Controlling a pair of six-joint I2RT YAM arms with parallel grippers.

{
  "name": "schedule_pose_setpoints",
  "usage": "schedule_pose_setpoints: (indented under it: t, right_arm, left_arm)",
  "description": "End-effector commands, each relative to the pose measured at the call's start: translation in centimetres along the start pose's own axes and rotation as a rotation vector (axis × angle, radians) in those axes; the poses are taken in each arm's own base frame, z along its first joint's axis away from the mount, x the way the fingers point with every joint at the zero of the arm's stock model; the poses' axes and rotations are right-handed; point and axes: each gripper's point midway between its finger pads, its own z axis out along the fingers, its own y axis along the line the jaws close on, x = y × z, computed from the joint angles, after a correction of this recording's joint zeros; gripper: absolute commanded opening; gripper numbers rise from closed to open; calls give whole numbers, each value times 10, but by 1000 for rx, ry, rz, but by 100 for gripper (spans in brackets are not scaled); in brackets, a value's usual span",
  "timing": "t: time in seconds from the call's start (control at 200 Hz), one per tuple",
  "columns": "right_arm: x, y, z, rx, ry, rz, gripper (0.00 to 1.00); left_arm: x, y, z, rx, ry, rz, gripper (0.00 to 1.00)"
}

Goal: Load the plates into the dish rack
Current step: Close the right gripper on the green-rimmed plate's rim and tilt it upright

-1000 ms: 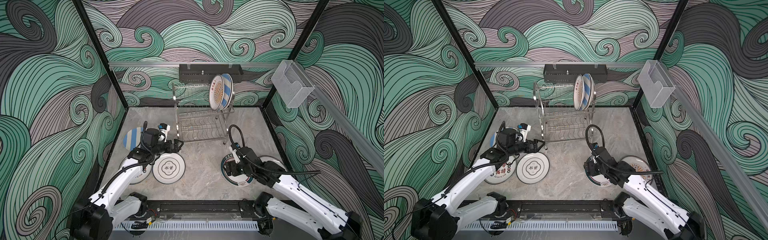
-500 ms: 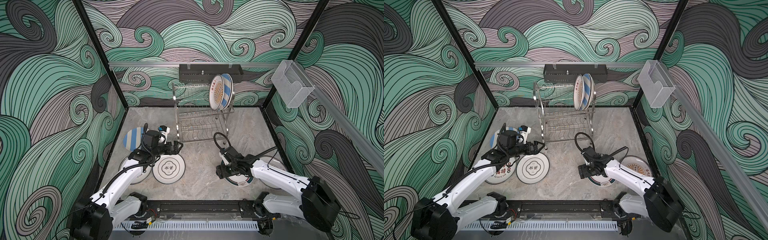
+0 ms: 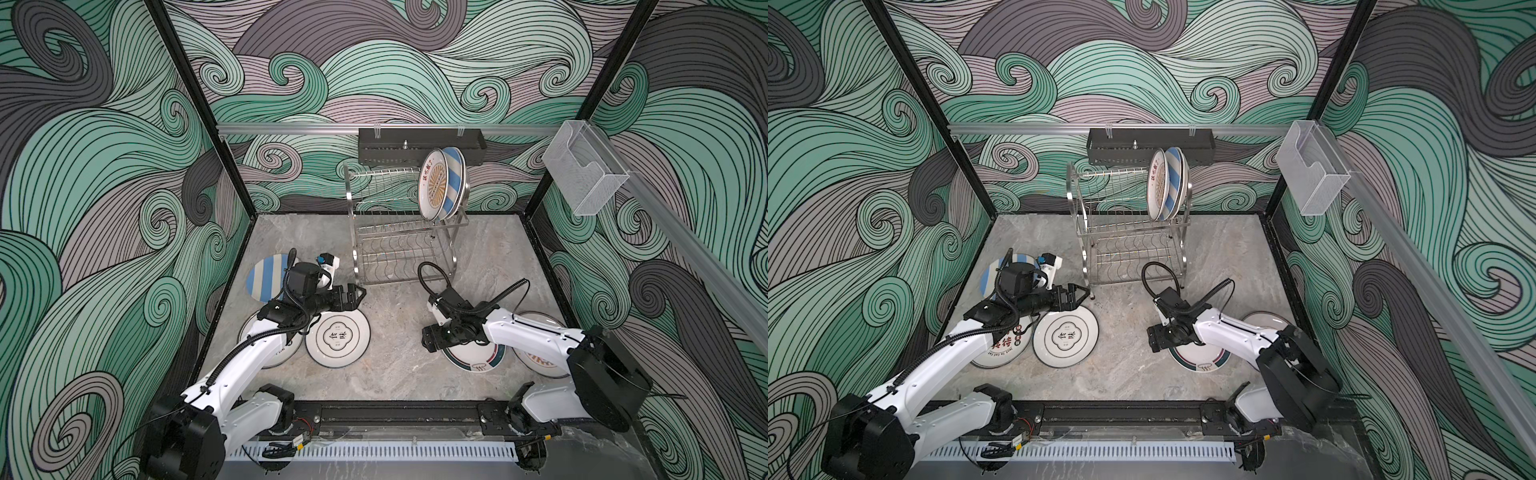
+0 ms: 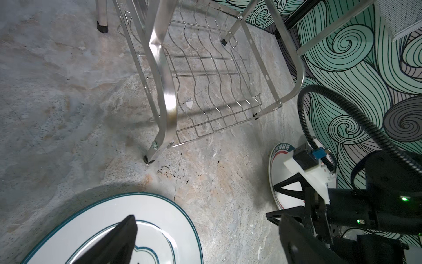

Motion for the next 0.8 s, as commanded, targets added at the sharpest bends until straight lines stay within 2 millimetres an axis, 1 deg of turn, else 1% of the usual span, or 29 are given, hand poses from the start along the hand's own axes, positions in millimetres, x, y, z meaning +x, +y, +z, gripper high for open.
schedule_pose_setpoints:
  t: [0.0, 0.18, 0.29, 0.3, 0.32, 0.44, 0.555, 0.62, 0.686, 0.796]
  right_arm:
    - [-9, 11, -1, -48, -18, -22, 86]
    - [-20, 32, 5, -129, -24, -55, 84]
    - [-26, 50, 8, -183, -2, -87, 84]
    - [-31, 54, 7, -194, -21, -93, 84]
    - [-35, 58, 7, -207, -29, -100, 84]
    - [-47, 78, 8, -273, -40, -125, 83]
    - [-56, 92, 5, -305, -50, -144, 82]
    - [-60, 97, 0, -318, -64, -155, 82]
    - [-63, 98, -9, -318, -90, -163, 82]
    - [-64, 89, -27, -269, -140, -181, 83]
  left_arm:
    - [0, -3, -1, 15, 0, 0, 99]
    - [-3, -4, -3, 10, -10, 2, 99]
    - [-6, -4, -7, -2, -20, 5, 99]
    - [-6, -4, -7, -3, -20, 6, 99]
    - [-6, -3, -8, -8, -20, 5, 99]
    - [-6, 0, -12, -29, -30, 11, 99]
    - [-5, 3, -13, -45, -36, 13, 98]
    - [-5, 4, -13, -49, -39, 13, 99]
    - [-5, 3, -13, -49, -39, 13, 99]
    - [-5, 0, -10, -22, -31, 27, 99]
